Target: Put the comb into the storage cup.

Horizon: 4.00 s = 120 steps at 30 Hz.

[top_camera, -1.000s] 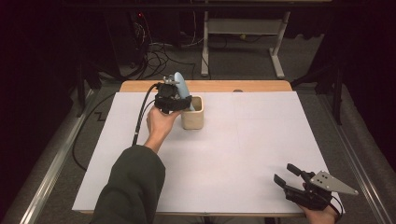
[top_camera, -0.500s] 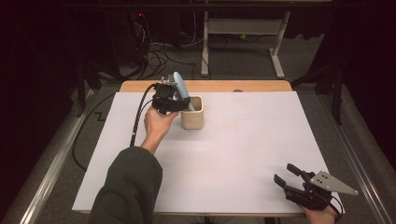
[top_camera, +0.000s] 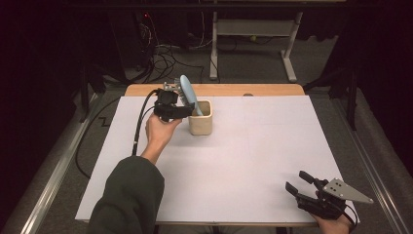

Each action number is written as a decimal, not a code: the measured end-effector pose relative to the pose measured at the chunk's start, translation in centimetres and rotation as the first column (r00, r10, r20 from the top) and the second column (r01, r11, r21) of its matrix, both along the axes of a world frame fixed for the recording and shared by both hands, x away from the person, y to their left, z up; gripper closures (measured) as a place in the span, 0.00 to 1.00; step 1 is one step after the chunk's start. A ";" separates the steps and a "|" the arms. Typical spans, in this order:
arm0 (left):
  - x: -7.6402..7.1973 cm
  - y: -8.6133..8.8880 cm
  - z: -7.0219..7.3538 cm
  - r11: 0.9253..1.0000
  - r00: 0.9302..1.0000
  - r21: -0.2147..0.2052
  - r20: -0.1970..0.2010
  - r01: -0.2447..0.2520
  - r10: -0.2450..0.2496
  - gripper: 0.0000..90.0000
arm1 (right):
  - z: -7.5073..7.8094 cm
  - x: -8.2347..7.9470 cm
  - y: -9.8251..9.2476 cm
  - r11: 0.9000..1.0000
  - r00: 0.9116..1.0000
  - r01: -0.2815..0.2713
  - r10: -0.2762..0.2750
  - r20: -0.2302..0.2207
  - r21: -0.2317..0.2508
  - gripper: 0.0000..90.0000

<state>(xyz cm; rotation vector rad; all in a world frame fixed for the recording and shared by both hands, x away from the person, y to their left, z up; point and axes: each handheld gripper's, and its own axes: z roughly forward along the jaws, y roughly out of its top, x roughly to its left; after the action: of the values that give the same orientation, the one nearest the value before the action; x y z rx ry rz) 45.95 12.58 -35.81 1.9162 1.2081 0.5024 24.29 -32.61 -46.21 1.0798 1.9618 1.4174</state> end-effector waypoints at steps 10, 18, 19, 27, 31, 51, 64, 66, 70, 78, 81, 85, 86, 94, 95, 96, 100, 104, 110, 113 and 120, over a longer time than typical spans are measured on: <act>-0.6 0.7 0.0 1.000 1.000 -0.009 0.015 0.012 -0.012 0.37 | 0.0 0.0 0.0 1.000 1.000 0.001 -0.001 -0.003 -0.003 0.37; -1.0 1.2 0.1 1.000 1.000 -0.017 0.019 0.018 -0.018 0.37 | 0.0 0.0 0.0 1.000 1.000 0.001 -0.001 0.001 -0.005 0.37; -1.1 1.3 0.2 1.000 1.000 -0.020 0.020 0.019 -0.018 0.37 | 0.0 0.0 0.0 1.000 1.000 0.001 -0.001 0.001 -0.006 0.37; -1.5 1.9 0.3 0.999 1.000 -0.027 0.020 0.023 -0.023 0.37 | 0.0 0.0 0.1 1.000 1.000 -0.001 0.001 0.003 -0.005 0.37; -1.8 2.1 0.5 0.999 0.999 -0.026 0.028 0.027 -0.026 0.38 | 0.0 0.0 0.1 1.000 1.000 -0.001 0.001 0.004 -0.006 0.37; -2.8 3.1 0.3 0.998 0.999 -0.048 0.038 0.033 -0.031 0.39 | 0.0 0.0 -0.1 1.000 1.000 0.007 -0.007 0.002 -0.002 0.37; -3.9 3.5 0.3 0.998 0.997 -0.039 0.065 0.048 -0.046 0.39 | 0.0 0.0 -0.1 1.000 1.000 0.009 -0.009 0.006 -0.001 0.37; -4.0 3.6 0.3 0.998 0.996 -0.041 0.070 0.052 -0.049 0.39 | 0.0 0.0 -0.1 1.000 1.000 0.010 -0.010 0.006 0.000 0.37; -4.4 3.8 0.1 0.998 0.995 -0.041 0.081 0.055 -0.051 0.39 | 0.1 0.0 -0.1 1.000 1.000 0.012 -0.012 0.008 -0.003 0.37; -5.0 4.5 -0.3 0.998 0.996 -0.044 0.081 0.051 -0.047 0.39 | 0.1 0.0 -0.1 1.000 1.000 0.011 -0.011 0.008 -0.008 0.37; -5.1 4.6 -0.4 0.998 0.996 -0.045 0.081 0.051 -0.048 0.39 | 0.1 0.0 -0.1 1.000 1.000 0.011 -0.011 0.008 -0.008 0.37; -5.4 4.7 -0.4 0.997 0.996 -0.048 0.080 0.052 -0.048 0.39 | 0.1 0.0 -0.1 1.000 1.000 0.011 -0.011 0.007 -0.008 0.37; -5.4 4.7 -0.4 0.997 0.996 -0.049 0.082 0.052 -0.048 0.39 | 0.1 0.0 -0.1 1.000 1.000 0.011 -0.011 0.006 -0.008 0.37; -6.1 5.1 -0.3 0.997 0.995 -0.056 0.086 0.055 -0.050 0.39 | 0.1 0.0 -0.1 1.000 1.000 0.012 -0.012 0.008 -0.007 0.37; -6.1 5.1 -0.3 0.997 0.995 -0.057 0.087 0.054 -0.049 0.39 | 0.1 0.0 -0.1 1.000 1.000 0.011 -0.011 0.007 -0.006 0.37; -6.2 5.2 -0.3 0.997 0.995 -0.057 0.088 0.056 -0.050 0.39 | 0.1 0.0 -0.1 1.000 1.000 0.011 -0.011 0.007 -0.006 0.37; -6.6 5.5 -0.2 0.997 0.995 -0.061 0.092 0.056 -0.050 0.39 | 0.1 0.0 -0.1 1.000 1.000 0.012 -0.012 0.008 -0.007 0.37; -7.0 5.8 -0.2 0.996 0.994 -0.071 0.098 0.055 -0.048 0.39 | 0.1 0.0 -0.1 1.000 1.000 0.013 -0.013 0.008 -0.007 0.37; -7.5 6.3 -0.3 0.996 0.994 -0.080 0.101 0.049 -0.041 0.39 | 0.1 -0.1 -0.1 1.000 1.000 0.013 -0.013 0.008 -0.007 0.37; -7.7 6.5 -0.3 0.995 0.994 -0.079 0.102 0.052 -0.044 0.39 | 0.1 -0.1 -0.1 1.000 1.000 0.014 -0.013 0.007 -0.006 0.37; -8.1 7.0 -0.2 0.994 0.994 -0.093 0.103 0.055 -0.046 0.39 | 0.0 0.0 -0.1 1.000 1.000 0.012 -0.012 0.006 -0.004 0.37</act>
<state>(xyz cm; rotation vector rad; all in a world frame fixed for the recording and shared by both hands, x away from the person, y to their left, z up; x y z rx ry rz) 37.87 19.54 -36.00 1.8138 1.0967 0.4999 24.28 -32.71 -46.19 1.0829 1.9504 1.4086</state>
